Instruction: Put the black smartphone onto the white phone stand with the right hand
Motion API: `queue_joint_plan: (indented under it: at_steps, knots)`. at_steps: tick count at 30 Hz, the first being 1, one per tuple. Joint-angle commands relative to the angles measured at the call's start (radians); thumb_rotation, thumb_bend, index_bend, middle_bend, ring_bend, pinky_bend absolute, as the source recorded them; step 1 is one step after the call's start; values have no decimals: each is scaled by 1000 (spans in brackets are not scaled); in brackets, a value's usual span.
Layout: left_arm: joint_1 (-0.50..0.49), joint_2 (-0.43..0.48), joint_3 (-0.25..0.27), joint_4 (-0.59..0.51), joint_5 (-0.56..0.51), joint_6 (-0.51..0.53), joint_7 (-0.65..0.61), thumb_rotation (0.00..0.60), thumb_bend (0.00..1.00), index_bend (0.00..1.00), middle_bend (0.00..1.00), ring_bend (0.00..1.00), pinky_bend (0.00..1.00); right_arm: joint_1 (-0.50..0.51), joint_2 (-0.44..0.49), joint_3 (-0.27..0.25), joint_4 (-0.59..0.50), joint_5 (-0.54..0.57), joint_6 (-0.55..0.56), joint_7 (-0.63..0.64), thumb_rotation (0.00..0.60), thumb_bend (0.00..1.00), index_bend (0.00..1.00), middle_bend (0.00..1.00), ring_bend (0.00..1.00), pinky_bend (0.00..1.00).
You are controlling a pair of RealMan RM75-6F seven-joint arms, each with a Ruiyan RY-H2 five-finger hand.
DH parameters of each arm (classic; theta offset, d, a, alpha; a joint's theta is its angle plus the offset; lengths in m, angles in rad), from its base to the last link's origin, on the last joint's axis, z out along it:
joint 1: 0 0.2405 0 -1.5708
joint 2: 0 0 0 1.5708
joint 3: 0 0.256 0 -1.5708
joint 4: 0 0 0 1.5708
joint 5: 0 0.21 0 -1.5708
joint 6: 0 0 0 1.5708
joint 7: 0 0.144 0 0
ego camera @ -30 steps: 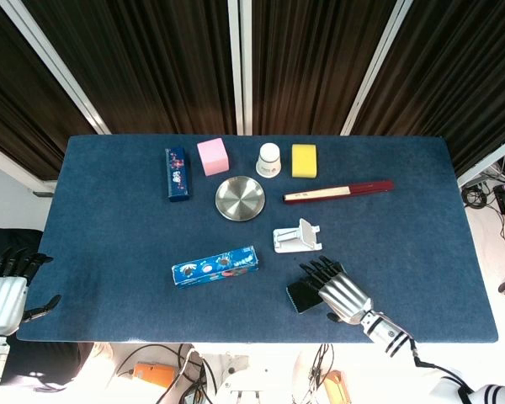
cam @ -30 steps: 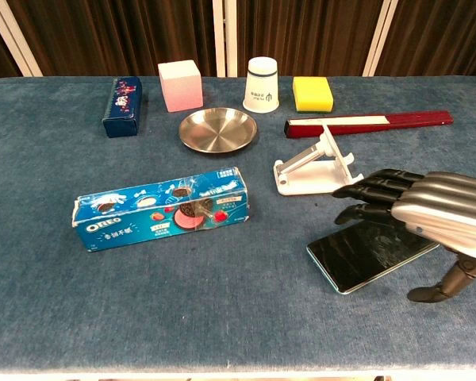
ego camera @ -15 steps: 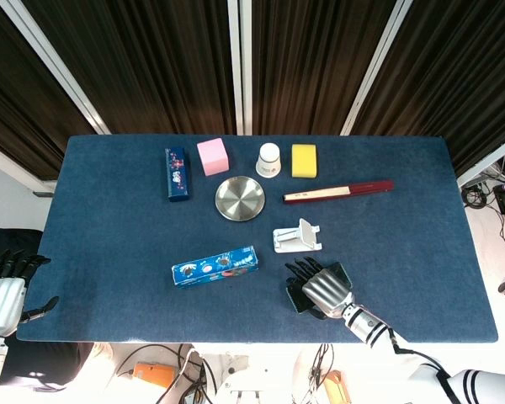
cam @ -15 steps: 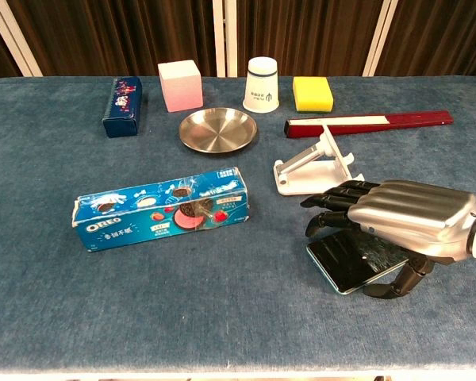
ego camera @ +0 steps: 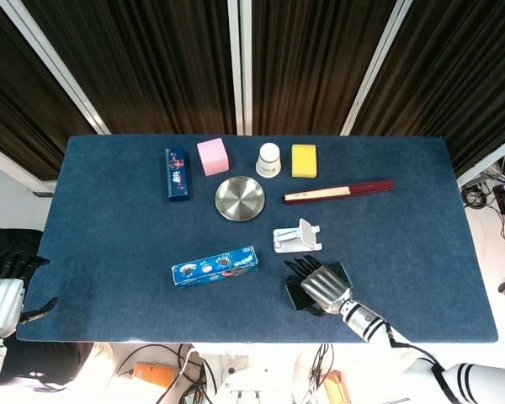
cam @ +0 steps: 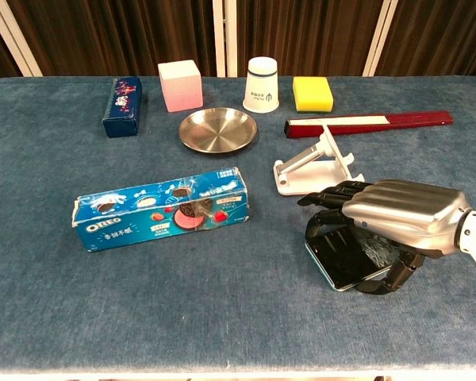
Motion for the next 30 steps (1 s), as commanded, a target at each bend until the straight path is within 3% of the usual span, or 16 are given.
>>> queue_joint_plan:
  at_steps: [1, 5, 7, 12, 15, 18, 21, 30]
  knots:
    - [1, -1, 1, 1, -1, 0, -1, 600, 120, 255, 222, 101, 1, -7, -2, -10, 8, -26, 34, 60, 600, 447, 465, 71, 0, 57]
    - [3, -3, 2, 3, 0, -1, -3, 600, 120, 255, 222, 102, 1, -17, -10, -28, 44, -91, 92, 183, 600, 447, 508, 214, 26, 66]
    - [3, -4, 2, 3, 1, 0, -4, 600, 120, 255, 222, 101, 1, -19, -18, -37, 68, -122, 118, 240, 600, 447, 538, 315, 97, 103]
    - [3, -4, 2, 3, 5, 3, -4, 600, 120, 255, 222, 101, 1, -19, -47, -64, 153, -212, 195, 378, 600, 459, 608, 434, 240, 185]
    - [5, -5, 3, 3, 6, 5, -5, 600, 120, 255, 222, 101, 1, -16, -63, -76, 200, -249, 229, 426, 600, 480, 631, 463, 297, 257]
    - [8, -7, 4, 4, 6, 7, -7, 600, 120, 255, 222, 101, 1, -8, -75, -87, 239, -278, 250, 457, 600, 482, 639, 478, 351, 417]
    - [10, -9, 5, 6, 6, 8, -10, 600, 120, 255, 222, 101, 1, 7, -81, -99, 274, -306, 259, 495, 600, 510, 644, 501, 395, 514]
    - [16, -10, 7, 14, 7, 14, -20, 600, 121, 255, 222, 101, 1, 27, -52, -117, 289, -363, 346, 602, 600, 517, 649, 510, 406, 531]
